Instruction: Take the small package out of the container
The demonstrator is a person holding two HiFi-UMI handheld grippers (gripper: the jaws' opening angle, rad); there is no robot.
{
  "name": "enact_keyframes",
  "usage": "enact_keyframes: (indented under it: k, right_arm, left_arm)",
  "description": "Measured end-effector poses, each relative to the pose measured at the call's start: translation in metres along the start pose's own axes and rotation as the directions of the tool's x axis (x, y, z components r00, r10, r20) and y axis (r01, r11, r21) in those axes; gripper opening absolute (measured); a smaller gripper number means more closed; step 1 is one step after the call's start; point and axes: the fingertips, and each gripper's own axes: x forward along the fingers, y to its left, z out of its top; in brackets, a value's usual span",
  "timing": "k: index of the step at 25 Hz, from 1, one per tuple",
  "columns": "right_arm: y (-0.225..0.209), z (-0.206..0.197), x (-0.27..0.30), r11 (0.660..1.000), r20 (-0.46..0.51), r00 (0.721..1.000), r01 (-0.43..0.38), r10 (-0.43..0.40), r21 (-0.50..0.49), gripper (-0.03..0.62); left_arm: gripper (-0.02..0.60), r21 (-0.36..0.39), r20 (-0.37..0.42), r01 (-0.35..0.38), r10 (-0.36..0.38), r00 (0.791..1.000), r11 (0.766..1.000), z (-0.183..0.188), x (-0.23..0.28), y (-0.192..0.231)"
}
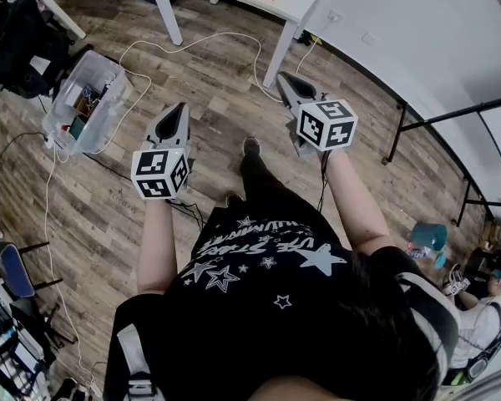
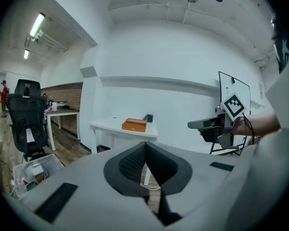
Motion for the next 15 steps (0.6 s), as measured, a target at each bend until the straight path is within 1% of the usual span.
enact_keyframes:
  k: [9,15]
  right_arm:
    - [-0.005,-0.014,-0.006,0.999,-0.005,1.000,0.017,-0.016,0.033,0.051]
    - [-0.006,-0.016,0.000,0.999,-0.011,1.000,0.016,-0.015,0.041,0.051]
  left_arm:
    - [0.018,0.004,-0.006,0.004,-0.004,1.000,1.000,-0.008,0.001,-0.003]
    - [0.018,-0.017,-0.007,-0.007,0.007,1.000,1.000,-0.011,0.005,0.004]
